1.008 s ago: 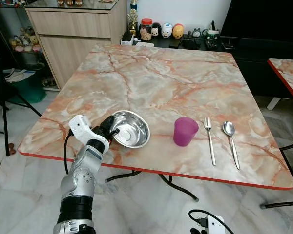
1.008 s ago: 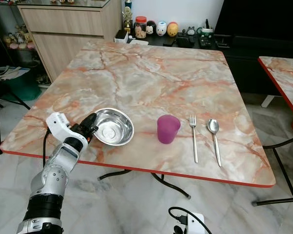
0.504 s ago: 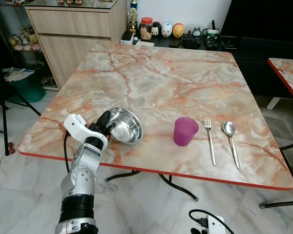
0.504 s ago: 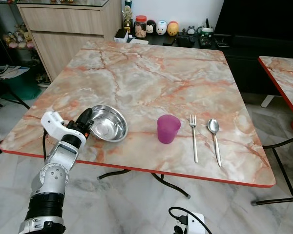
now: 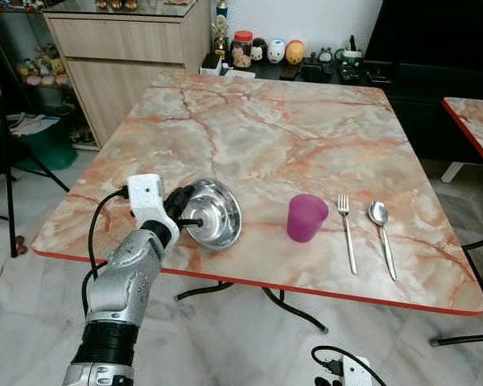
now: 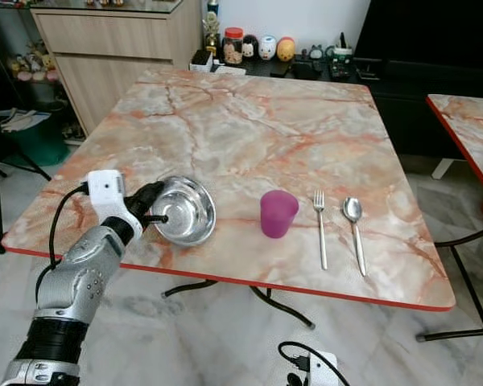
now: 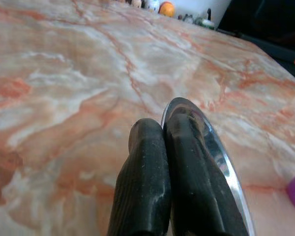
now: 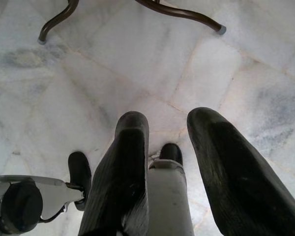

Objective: Setting the table

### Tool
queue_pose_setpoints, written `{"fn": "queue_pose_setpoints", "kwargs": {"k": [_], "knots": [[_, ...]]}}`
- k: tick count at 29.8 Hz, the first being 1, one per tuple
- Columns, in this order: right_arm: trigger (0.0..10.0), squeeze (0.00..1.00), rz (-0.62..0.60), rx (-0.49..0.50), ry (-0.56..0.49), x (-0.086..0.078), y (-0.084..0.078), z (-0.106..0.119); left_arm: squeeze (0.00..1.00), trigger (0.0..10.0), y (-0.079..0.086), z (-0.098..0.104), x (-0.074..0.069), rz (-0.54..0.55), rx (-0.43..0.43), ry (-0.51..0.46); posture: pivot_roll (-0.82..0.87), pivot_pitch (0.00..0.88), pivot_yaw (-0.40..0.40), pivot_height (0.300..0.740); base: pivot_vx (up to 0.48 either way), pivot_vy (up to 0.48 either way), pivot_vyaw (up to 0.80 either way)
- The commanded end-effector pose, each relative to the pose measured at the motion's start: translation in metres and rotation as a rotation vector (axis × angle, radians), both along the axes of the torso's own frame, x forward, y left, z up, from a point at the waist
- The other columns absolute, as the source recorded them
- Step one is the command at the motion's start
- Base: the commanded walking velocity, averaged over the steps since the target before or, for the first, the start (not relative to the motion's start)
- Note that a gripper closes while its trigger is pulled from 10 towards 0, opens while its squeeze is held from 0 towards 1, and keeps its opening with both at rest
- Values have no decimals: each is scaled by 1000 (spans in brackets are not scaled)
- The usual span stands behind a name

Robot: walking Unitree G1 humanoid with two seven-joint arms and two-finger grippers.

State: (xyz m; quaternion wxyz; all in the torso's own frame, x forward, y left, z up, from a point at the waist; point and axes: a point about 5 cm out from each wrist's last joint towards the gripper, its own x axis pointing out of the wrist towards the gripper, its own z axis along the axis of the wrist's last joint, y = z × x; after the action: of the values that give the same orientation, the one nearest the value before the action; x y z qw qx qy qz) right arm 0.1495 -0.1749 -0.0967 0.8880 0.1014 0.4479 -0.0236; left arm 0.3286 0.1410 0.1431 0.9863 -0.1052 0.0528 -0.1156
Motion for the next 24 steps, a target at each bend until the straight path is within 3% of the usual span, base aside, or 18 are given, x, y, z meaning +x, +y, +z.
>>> {"fn": "queue_pose_setpoints", "kwargs": {"k": [1, 6, 7, 13, 14, 24], "knots": [[10000, 0, -7, -2, 9, -1, -1, 0, 0, 10000, 0, -46, -11, 20, 81, 230, 88, 0, -39, 740, 0, 0, 0], [10000, 0, -6, -2, 11, -1, -2, -1, 0, 10000, 2, -49, -12, 36, 46, 267, 91, 0, -40, 740, 0, 0, 0], [10000, 0, -6, -1, 12, -1, -2, -1, 1000, 10000, 2, -50, -13, 38, 38, 276, 92, 0, -40, 740, 0, 0, 0], [10000, 0, -2, 1, 13, -1, -1, -1, 1000, 10000, 3, -47, -12, 58, 11, 273, 92, 0, -41, 740, 0, 0, 0], [10000, 0, -2, 1, 13, -1, -1, -1, 0, 10000, 2, -45, -11, 60, 6, 262, 92, 0, -41, 740, 0, 0, 0], [10000, 0, -2, 0, 12, -1, -1, -1, 0, 10000, 5, -20, -3, 90, -25, 153, 90, 0, -40, 740, 0, 0, 0]]}}
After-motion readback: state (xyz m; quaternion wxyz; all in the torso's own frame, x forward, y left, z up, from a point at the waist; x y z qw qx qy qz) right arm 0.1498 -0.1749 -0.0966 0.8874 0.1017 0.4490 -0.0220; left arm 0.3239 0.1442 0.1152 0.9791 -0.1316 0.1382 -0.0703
